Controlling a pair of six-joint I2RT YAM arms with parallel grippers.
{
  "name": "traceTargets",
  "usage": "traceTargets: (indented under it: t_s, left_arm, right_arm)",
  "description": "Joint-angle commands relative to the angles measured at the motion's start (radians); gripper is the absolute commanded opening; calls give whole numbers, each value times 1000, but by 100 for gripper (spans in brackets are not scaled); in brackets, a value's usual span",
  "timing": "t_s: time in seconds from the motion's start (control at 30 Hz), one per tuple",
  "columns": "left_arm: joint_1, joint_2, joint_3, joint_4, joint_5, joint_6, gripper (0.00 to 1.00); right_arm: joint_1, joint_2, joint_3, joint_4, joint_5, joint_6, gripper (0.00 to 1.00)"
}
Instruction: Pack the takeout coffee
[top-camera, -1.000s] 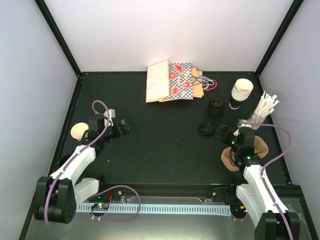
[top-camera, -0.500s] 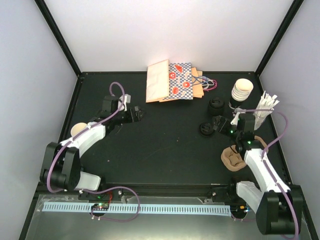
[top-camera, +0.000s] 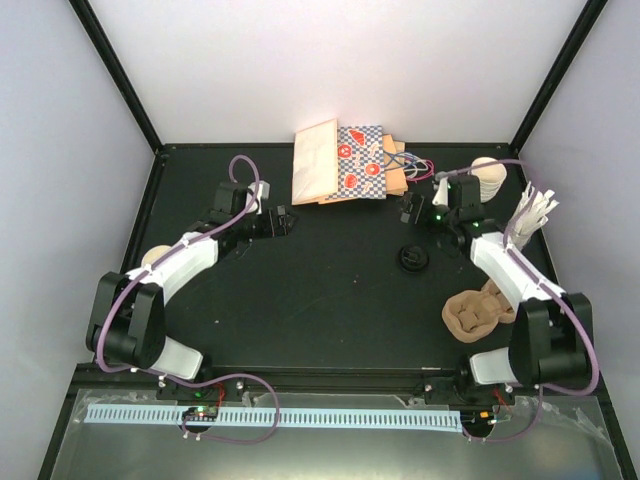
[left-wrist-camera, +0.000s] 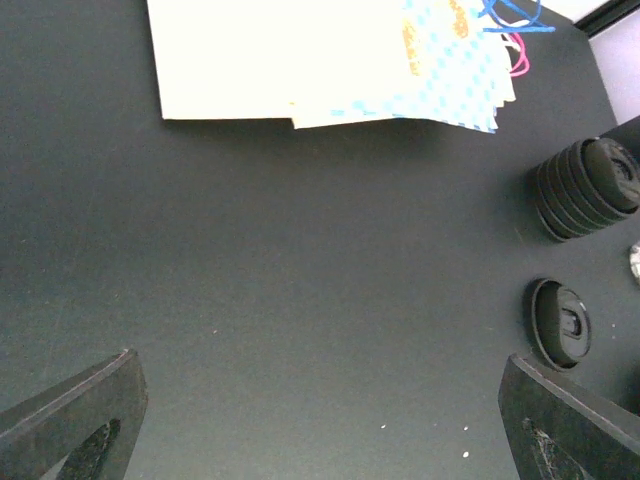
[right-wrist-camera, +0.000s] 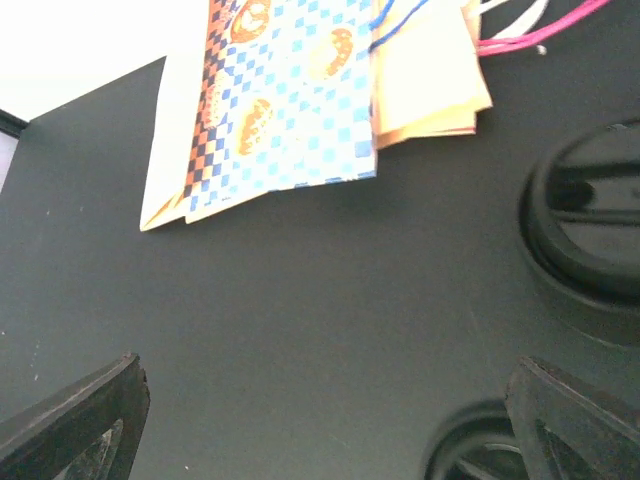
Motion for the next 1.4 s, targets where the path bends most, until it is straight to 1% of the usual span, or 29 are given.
traceTargets:
  t_s: [0.0, 0.13, 0.23, 0.37, 0.57, 0.73, 0.77, 0.8, 0.97, 1.13, 1.37]
  left_arm:
    - [-2, -46, 18, -73, -72, 10, 99]
    - [3, -123, -15, -110, -114, 13, 99]
    - [9, -189, -46, -133, -125, 11, 99]
    - [14, -275, -85, -158, -123, 15, 99]
    - [16, -349, -132, -182, -103, 23, 99]
    - [16, -370, -149, -188, -94, 30, 99]
    - [16, -371, -150, -188, -92, 32, 99]
    - [16, -373, -150, -188, -90, 34, 99]
    - [16, -374, -156, -192, -84, 42, 99]
    - [17, -373, -157, -195, -80, 46, 99]
    - [17, -364, -159, -194, -66, 48, 99]
  right_arm:
    - [30, 97, 109, -12, -28, -5, 100]
    - [51, 205, 236, -45, -33, -3, 100]
    - [71, 268, 298, -50, -36, 6, 100]
    - [101, 325, 349, -45, -35, 20, 100]
    - [138, 402, 397, -4, -36, 70, 100]
    - [164, 486, 432, 67, -30, 129, 99]
    - [169, 503, 440, 83, -33, 135, 96]
    - [175, 519, 447, 96, -33, 143, 95]
    - [201, 594, 469, 180, -29, 193, 95]
    - [220, 679, 519, 228, -37, 231, 94]
    - [241, 791, 588, 313, -55, 244, 80]
